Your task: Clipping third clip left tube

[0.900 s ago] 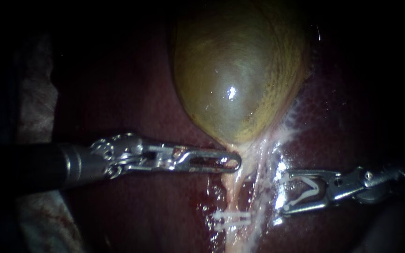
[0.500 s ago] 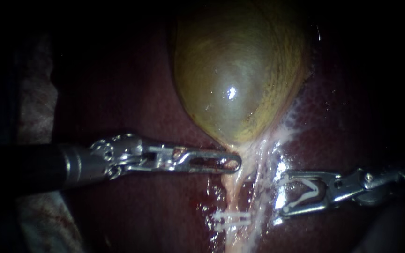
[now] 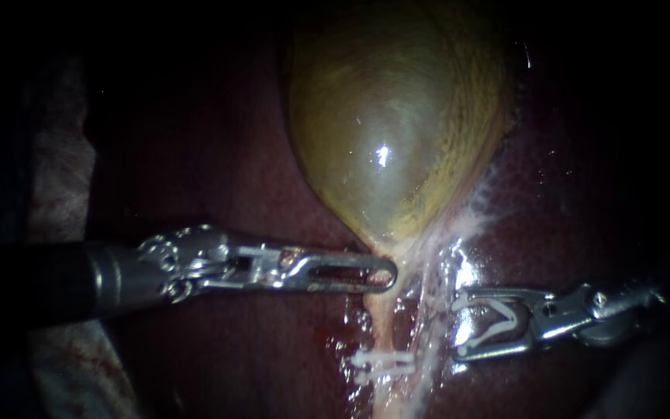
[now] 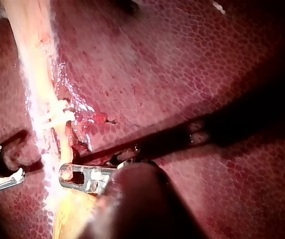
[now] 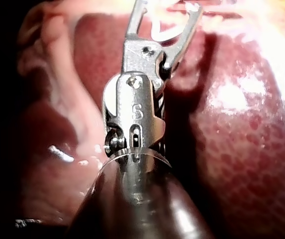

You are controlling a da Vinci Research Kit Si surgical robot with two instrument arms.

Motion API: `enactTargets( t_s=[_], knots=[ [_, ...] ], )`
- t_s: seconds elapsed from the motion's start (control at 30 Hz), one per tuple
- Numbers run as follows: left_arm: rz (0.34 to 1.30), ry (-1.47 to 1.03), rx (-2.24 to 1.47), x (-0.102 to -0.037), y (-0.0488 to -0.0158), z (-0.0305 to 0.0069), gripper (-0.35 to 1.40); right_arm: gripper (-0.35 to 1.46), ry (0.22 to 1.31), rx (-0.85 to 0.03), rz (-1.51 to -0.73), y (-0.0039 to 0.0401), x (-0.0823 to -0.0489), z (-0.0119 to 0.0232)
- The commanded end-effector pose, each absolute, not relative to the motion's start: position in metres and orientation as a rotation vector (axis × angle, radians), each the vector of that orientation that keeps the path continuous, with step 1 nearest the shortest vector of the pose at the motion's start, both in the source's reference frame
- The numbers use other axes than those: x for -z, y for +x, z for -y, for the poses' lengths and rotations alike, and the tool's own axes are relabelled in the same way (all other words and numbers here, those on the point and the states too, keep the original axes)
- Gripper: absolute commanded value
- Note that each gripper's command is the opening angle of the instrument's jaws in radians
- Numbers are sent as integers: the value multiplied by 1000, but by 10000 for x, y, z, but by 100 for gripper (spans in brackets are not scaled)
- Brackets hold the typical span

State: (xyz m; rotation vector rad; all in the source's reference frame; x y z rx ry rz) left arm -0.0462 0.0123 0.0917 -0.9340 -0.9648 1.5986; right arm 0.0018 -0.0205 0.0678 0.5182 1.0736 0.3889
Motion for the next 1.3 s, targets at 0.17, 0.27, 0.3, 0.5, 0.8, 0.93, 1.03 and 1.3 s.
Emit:
enactTargets(
  t_s=[0.17, 0.27, 0.3, 0.5, 0.8, 0.93, 1.03, 1.3],
  knots=[
    [969, -923, -1606, -907, -458, -114, -35, 60, 521, -393, -1074, 21, -678, 208],
    [972, -920, -1610, -904, -453, -110, -35, 60, 520, -394, -1074, 23, -677, 209],
    [973, -920, -1611, -903, -451, -109, -35, 60, 523, -399, -1073, 24, -677, 209],
    [979, -915, -1618, -898, -439, -105, -35, 60, 525, -405, -1072, 27, -676, 211],
    [982, -914, -1619, -896, -433, -107, -35, 60, 535, -424, -1070, 40, -674, 216],
    [982, -914, -1619, -896, -433, -108, -35, 60, 555, -458, -1065, 50, -674, 220],
    [983, -914, -1619, -895, -433, -109, -35, 60, 575, -483, -1063, 59, -675, 223],
    [980, -914, -1618, -895, -433, -109, -35, 60, 617, -534, -1061, 89, -689, 229]
  ],
)
